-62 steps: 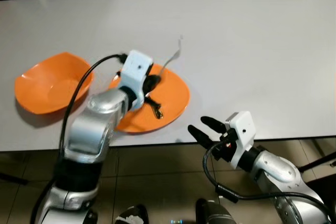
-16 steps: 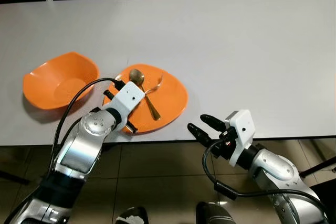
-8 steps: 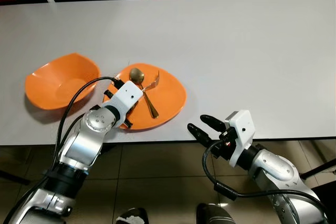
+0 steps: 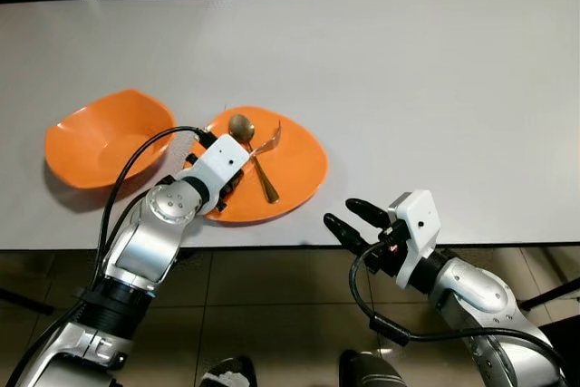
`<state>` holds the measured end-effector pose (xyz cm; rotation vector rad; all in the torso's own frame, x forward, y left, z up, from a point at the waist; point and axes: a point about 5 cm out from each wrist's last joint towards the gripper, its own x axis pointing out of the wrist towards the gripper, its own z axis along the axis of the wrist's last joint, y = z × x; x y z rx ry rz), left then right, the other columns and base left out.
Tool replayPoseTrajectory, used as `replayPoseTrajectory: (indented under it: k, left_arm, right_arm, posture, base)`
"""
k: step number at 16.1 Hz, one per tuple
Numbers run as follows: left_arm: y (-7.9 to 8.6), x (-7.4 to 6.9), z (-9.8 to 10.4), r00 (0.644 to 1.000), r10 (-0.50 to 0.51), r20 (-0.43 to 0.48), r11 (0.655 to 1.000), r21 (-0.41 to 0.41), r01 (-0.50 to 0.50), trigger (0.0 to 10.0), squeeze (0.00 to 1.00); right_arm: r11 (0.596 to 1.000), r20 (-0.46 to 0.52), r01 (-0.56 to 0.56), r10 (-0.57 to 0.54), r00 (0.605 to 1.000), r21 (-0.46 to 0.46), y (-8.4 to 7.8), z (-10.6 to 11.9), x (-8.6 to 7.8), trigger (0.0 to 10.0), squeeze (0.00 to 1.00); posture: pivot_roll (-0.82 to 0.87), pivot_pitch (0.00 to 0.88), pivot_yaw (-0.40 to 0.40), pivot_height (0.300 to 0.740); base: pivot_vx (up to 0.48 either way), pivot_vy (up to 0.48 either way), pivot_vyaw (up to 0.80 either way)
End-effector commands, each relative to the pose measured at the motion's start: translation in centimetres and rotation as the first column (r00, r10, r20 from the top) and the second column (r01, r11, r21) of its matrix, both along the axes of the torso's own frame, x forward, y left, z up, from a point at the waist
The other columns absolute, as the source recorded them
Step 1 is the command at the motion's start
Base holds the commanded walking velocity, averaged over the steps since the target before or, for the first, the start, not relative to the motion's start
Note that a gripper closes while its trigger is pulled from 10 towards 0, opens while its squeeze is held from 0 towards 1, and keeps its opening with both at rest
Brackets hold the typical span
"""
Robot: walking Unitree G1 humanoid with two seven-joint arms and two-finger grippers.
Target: Setting the table
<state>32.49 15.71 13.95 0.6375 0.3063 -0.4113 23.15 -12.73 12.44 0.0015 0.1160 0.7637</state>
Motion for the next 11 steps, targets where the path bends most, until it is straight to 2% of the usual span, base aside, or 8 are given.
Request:
replayPoseTrajectory:
  k: [1, 5, 7, 8, 11]
  left_arm:
    - [-0.25, -0.60, -1.19, 0.997, -0.015, -0.075, 1.000, -0.006, 0.015, 10.0, 1.00]
    - [-0.93, -1.13, -0.93, 0.993, -0.030, -0.118, 0.996, -0.082, 0.020, 10.0, 1.00]
    - [-0.99, -1.14, -0.85, 0.993, -0.030, -0.112, 0.997, -0.072, 0.022, 10.0, 1.00]
    - [-0.90, -1.04, -0.67, 0.994, -0.030, -0.101, 0.998, -0.053, 0.024, 10.0, 0.00]
    - [-0.53, -0.84, -0.35, 0.997, -0.017, -0.075, 1.000, 0.006, 0.018, 10.0, 0.00]
  right_arm:
    - [1.000, 0.004, -0.013, 0.013, 1.000, 0.000, 0.15, 0.21, -0.17, 10.0, 0.00]
    - [1.000, 0.003, -0.019, 0.019, 1.000, -0.002, 0.25, 0.12, -0.12, 10.0, 0.00]
    - [1.000, 0.003, -0.020, 0.020, 1.000, -0.003, 0.27, 0.07, -0.09, 10.0, 0.00]
    - [1.000, 0.004, -0.022, 0.022, 1.000, -0.003, 0.30, 0.07, -0.07, 10.0, 0.00]
    - [1.000, 0.008, -0.022, 0.022, 1.000, -0.005, 0.27, 0.09, 0.02, 10.0, 0.00]
  posture:
    - [-0.22, 0.164, 0.065, 0.740]
    - [-0.21, 0.155, 0.065, 0.740]
    - [-0.21, 0.150, 0.064, 0.740]
    - [-0.21, 0.145, 0.063, 0.740]
    - [-0.21, 0.140, 0.062, 0.740]
  base:
    - [0.000, 0.000, 0.00]
    - [0.000, 0.000, 0.00]
    - [0.000, 0.000, 0.00]
    - [0.000, 0.000, 0.00]
    - [0.000, 0.000, 0.00]
